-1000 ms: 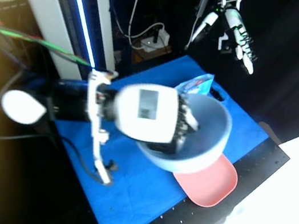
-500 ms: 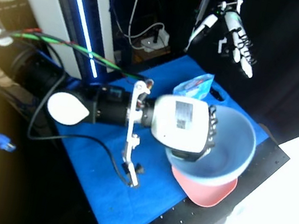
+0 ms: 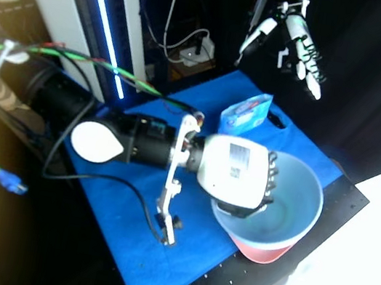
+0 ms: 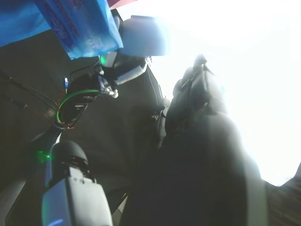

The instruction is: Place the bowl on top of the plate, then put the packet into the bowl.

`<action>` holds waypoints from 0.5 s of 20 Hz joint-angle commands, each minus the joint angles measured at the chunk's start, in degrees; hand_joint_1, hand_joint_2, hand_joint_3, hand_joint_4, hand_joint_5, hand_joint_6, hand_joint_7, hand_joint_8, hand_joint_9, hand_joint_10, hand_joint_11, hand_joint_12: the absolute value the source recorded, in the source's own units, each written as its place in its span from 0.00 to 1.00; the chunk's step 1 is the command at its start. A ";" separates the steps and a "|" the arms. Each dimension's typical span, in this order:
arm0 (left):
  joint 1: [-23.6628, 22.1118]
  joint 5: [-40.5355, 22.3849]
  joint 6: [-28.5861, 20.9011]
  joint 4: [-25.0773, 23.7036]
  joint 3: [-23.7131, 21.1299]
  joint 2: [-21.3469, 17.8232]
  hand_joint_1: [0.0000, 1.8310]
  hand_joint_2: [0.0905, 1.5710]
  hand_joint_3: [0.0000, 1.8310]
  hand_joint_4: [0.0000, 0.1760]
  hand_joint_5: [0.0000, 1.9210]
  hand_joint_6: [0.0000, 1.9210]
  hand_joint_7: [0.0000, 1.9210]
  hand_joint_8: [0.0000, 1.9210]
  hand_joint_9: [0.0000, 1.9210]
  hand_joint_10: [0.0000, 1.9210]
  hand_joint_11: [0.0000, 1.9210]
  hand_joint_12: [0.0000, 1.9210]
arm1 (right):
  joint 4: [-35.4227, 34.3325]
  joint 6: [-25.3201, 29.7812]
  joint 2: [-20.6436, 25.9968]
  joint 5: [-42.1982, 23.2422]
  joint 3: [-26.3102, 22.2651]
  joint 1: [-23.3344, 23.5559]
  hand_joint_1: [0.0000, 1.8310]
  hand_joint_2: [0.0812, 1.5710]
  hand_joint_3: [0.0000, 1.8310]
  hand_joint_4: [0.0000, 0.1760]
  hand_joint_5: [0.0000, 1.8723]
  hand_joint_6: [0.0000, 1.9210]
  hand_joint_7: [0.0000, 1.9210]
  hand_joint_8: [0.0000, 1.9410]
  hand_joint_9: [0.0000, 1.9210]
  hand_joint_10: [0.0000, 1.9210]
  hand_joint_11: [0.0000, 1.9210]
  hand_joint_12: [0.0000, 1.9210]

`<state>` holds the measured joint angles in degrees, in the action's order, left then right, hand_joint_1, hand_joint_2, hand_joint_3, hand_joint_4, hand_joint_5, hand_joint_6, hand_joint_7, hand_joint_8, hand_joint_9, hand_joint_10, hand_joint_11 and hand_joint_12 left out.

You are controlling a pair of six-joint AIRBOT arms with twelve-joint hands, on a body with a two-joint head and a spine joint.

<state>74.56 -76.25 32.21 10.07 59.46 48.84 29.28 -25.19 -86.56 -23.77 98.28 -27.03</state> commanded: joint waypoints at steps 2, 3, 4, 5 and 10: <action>-0.76 -7.26 -0.40 0.77 0.39 0.26 0.26 0.54 0.00 0.86 0.00 0.00 0.00 0.00 0.00 0.00 0.01 0.01 | -1.14 0.05 -0.20 -5.42 0.27 0.69 0.67 0.76 0.00 0.00 0.41 0.58 0.46 0.71 0.50 0.54 0.45 0.74; -0.76 -7.26 -0.41 0.77 0.40 0.26 0.25 0.54 0.00 0.87 0.00 0.00 0.00 0.00 0.00 0.00 0.01 0.01 | -0.88 0.05 -0.27 -5.42 0.27 0.62 0.67 0.77 0.00 0.00 0.38 0.60 0.44 0.74 0.49 0.52 0.44 0.74; -0.76 -7.26 -0.41 0.77 0.41 0.26 0.26 0.54 0.00 0.84 0.00 0.00 0.00 0.00 0.00 0.00 0.00 0.00 | -0.77 0.05 -0.28 -5.42 0.27 0.61 0.65 0.80 0.00 0.00 0.33 0.68 0.42 0.77 0.47 0.45 0.41 0.70; -0.76 -7.26 -0.42 0.77 0.43 0.29 0.26 0.55 0.00 0.82 0.00 0.00 0.00 0.00 0.00 0.00 0.00 0.00 | -0.55 0.05 -0.29 -5.42 0.24 0.56 0.68 0.83 0.00 0.00 0.33 0.31 0.33 0.81 0.47 0.36 0.39 0.64; -0.77 -7.25 -0.52 0.77 0.44 0.37 0.25 0.55 0.00 0.76 0.01 0.00 0.00 0.00 0.00 0.00 0.02 0.01 | -0.45 0.05 -0.20 -5.42 -0.35 0.50 0.47 0.91 0.00 0.00 0.29 0.00 0.34 0.01 0.43 0.04 0.26 0.52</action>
<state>74.50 -76.27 32.10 10.09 59.51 48.84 30.11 -25.17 -86.74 -23.29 97.91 -27.09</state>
